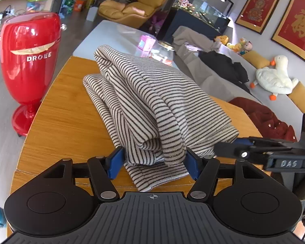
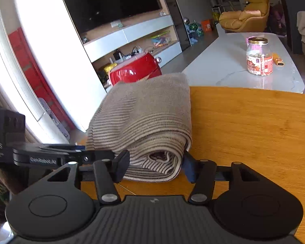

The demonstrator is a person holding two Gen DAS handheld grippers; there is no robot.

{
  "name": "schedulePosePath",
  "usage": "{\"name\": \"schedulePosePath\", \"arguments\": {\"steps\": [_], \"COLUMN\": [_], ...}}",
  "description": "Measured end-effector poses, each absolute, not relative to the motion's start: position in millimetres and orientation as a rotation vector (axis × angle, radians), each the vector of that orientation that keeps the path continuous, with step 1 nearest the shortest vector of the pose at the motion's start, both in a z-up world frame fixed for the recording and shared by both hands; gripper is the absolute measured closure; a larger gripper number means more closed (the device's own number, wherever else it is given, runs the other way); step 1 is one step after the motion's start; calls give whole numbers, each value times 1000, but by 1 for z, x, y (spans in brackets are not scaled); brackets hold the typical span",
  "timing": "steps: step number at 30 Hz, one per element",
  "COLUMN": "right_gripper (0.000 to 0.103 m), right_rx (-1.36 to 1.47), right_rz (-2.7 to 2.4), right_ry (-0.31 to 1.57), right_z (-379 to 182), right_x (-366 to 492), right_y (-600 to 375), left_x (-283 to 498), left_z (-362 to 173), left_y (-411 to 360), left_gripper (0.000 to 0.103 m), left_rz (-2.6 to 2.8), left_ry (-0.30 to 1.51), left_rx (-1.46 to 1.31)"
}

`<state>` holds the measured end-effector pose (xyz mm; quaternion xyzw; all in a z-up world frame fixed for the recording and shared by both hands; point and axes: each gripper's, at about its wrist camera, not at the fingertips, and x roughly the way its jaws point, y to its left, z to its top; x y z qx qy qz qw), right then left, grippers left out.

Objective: Fold clothes

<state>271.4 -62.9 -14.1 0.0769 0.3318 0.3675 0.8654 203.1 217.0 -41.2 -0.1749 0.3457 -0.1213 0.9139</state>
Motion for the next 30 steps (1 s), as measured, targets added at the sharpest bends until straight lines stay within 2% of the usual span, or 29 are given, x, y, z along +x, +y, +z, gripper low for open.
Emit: {"name": "schedulePosePath", "arguments": {"steps": [4,5,7,9,11,14,17,22,24,26,28,30], "right_gripper": [32,35,48,48,44,44,34,28,23,18,15,9], "right_rx": [205,183,140,105,86,89,25,-32,-17,3,21,28], "right_rz": [740,712,666,642,621,613,612,596,592,589,587,586], "right_ry": [644,659,705,735,721,713,674,642,633,631,634,636], "right_z": [-1,-4,-15,-30,-38,-34,-32,-34,-33,-34,-35,-36], "right_x": [280,285,294,299,300,295,280,261,254,247,240,232], "right_y": [-70,-66,-55,-46,-42,-45,-48,-55,-62,-72,-83,-93], "left_x": [206,206,206,206,207,204,187,168,166,176,193,206], "left_z": [-41,-41,-42,-42,-41,-35,-12,38,53,51,33,7], "left_y": [219,219,220,221,221,222,215,176,163,159,161,169], "left_gripper": [35,35,35,35,34,34,33,30,23,19,19,27], "left_rz": [-259,-260,-261,-258,-249,-226,-204,-246,-273,-302,-290,-222], "left_ry": [712,712,710,711,715,714,630,435,387,415,493,568], "left_rx": [-365,-365,-367,-368,-366,-369,-322,-165,-133,-161,-199,-229]}}
